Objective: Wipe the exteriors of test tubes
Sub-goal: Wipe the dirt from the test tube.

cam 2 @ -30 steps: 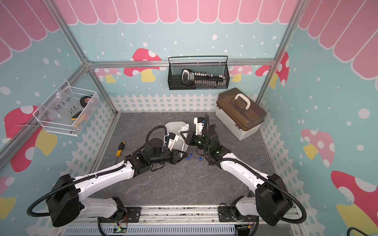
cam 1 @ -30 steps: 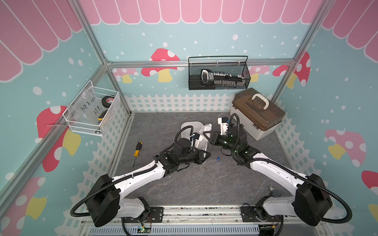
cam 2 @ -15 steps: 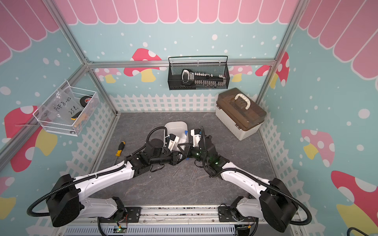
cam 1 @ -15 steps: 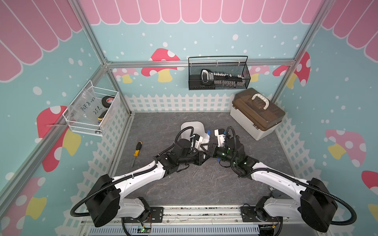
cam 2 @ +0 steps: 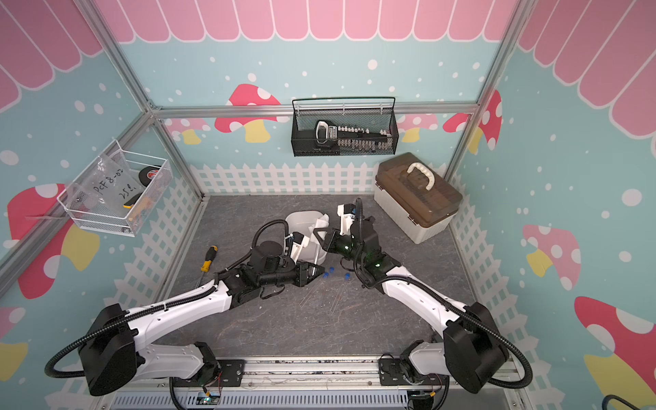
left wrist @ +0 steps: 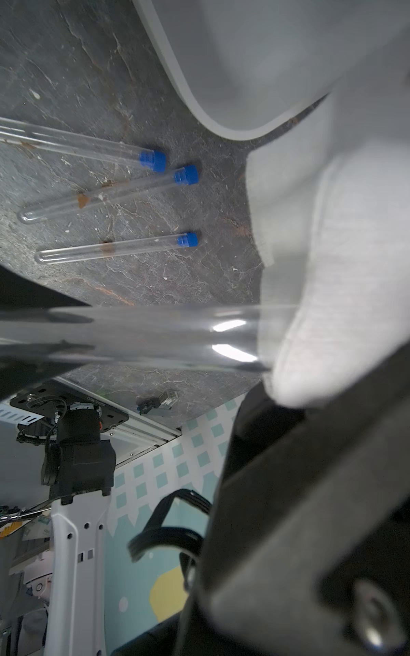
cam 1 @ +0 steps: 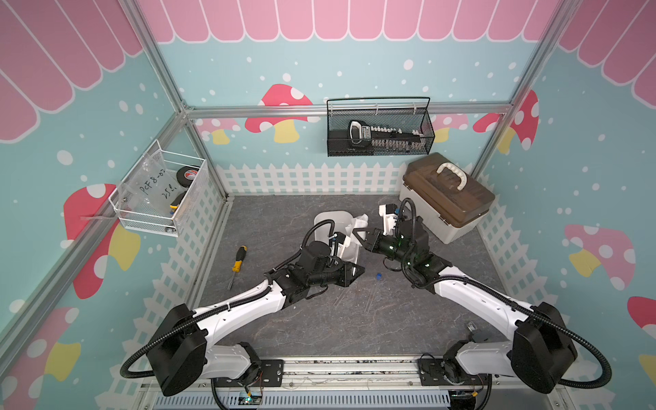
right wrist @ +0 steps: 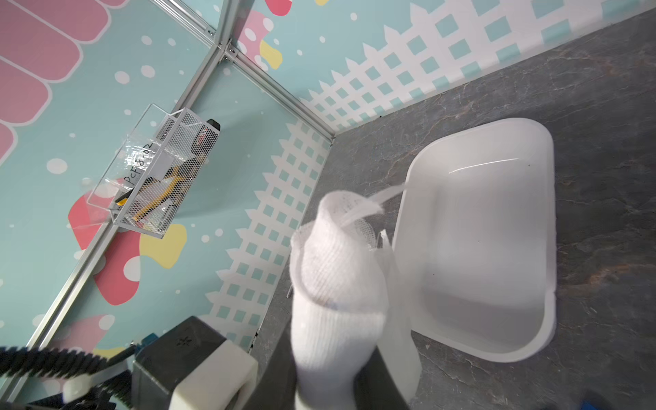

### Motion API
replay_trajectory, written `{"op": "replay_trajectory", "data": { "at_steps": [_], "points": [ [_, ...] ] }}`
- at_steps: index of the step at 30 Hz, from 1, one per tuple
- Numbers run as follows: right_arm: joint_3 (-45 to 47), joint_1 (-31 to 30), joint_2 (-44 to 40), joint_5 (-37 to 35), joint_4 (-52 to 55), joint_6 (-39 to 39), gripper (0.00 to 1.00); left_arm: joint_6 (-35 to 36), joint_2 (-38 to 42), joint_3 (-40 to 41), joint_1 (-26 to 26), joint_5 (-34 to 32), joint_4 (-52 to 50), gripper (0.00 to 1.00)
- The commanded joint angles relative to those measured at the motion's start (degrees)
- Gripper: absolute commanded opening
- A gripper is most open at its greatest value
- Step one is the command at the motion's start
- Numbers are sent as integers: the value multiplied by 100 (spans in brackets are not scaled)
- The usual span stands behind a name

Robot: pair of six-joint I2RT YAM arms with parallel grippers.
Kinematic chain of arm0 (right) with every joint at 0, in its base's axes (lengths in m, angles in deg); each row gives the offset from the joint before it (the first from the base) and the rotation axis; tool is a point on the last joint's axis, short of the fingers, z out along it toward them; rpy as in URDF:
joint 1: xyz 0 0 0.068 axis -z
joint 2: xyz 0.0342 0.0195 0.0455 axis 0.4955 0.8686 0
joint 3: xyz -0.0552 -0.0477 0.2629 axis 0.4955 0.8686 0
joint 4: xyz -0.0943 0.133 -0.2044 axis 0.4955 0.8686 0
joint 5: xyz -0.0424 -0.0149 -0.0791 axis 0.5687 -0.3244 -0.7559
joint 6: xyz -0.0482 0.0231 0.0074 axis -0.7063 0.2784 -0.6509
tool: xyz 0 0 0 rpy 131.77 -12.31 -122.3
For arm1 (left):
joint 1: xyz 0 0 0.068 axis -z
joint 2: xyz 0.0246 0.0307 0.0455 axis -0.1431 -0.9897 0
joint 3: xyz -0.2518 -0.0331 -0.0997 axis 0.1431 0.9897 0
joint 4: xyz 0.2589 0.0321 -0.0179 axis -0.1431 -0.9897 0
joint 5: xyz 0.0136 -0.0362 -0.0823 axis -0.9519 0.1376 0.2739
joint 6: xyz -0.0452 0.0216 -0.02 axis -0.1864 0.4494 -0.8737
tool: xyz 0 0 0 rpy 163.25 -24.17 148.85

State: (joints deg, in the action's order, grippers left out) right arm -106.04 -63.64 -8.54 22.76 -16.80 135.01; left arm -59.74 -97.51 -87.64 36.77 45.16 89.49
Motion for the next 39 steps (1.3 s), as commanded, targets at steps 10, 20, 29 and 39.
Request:
{"op": "replay_trajectory", "data": {
  "at_steps": [10, 20, 29, 39],
  "points": [
    [981, -615, -615, -385, 41, 334, 20, 6, 153, 28, -13, -96, 86, 13],
    [1332, -898, -932, -957, 215, 342, 20, 6, 121, -9, -9, -73, 36, 13],
    [325, -271, -243, -606, 294, -170, 20, 32, 229, 62, -16, 8, -61, 13],
    [-215, 513, -157, -282, 480, -417, 20, 59, 344, 97, -17, 12, -167, 13]
  ]
}}
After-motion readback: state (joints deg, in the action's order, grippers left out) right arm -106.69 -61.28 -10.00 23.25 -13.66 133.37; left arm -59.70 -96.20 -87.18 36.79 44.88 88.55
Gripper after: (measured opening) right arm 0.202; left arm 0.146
